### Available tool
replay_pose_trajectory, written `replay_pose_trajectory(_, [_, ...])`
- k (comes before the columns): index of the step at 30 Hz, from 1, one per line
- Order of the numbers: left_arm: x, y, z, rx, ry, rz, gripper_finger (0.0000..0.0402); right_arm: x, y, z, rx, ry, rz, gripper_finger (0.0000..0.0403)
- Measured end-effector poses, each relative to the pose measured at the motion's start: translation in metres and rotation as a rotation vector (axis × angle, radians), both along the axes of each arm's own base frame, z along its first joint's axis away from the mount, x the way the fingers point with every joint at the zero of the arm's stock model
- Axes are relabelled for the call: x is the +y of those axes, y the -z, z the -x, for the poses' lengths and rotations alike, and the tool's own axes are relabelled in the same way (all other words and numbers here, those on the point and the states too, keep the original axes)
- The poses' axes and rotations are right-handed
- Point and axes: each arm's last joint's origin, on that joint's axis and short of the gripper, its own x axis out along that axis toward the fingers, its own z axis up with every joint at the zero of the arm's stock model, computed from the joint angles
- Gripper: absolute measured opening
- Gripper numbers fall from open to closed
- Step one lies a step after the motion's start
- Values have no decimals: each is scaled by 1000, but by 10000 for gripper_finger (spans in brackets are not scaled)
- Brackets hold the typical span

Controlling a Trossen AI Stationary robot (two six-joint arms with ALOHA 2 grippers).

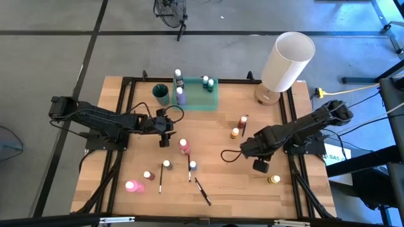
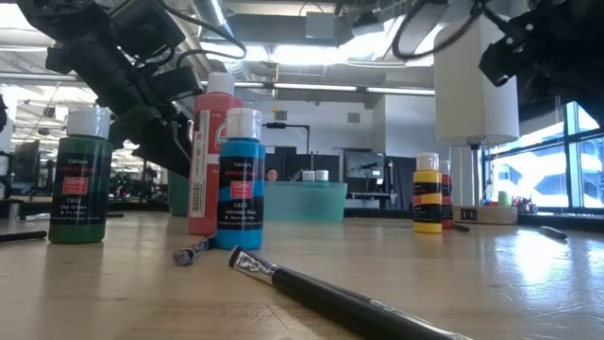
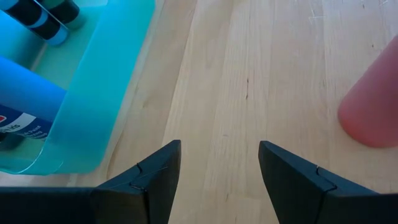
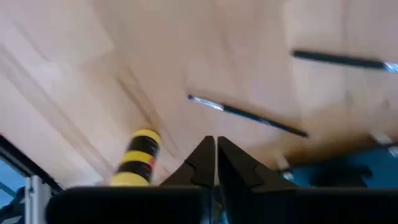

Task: Pick & Place Paint Supplies
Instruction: Put the silver paintbrush into the green cup

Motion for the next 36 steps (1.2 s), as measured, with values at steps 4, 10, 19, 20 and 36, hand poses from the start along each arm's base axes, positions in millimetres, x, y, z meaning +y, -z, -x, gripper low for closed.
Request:
replay_pose_trajectory(4, [0,0,0,0,0,0,212,5,0,1,-8,-17,-3,42])
replay_pose_trajectory(10, [0,0,0,0,1,0,212,5,-1,7,41,5,31,73])
replay_pose_trajectory(19, [0,0,0,0,0,0,212,4,0,6,8,-196,11,102])
replay_pose_trajectory(20, [0,0,0,0,1,0,212,5,0,4,-8,-231,5,102])
replay_pose_trajectory(36, [0,0,0,-1,1,0,212,9,11,-7,-49,-232,51,122])
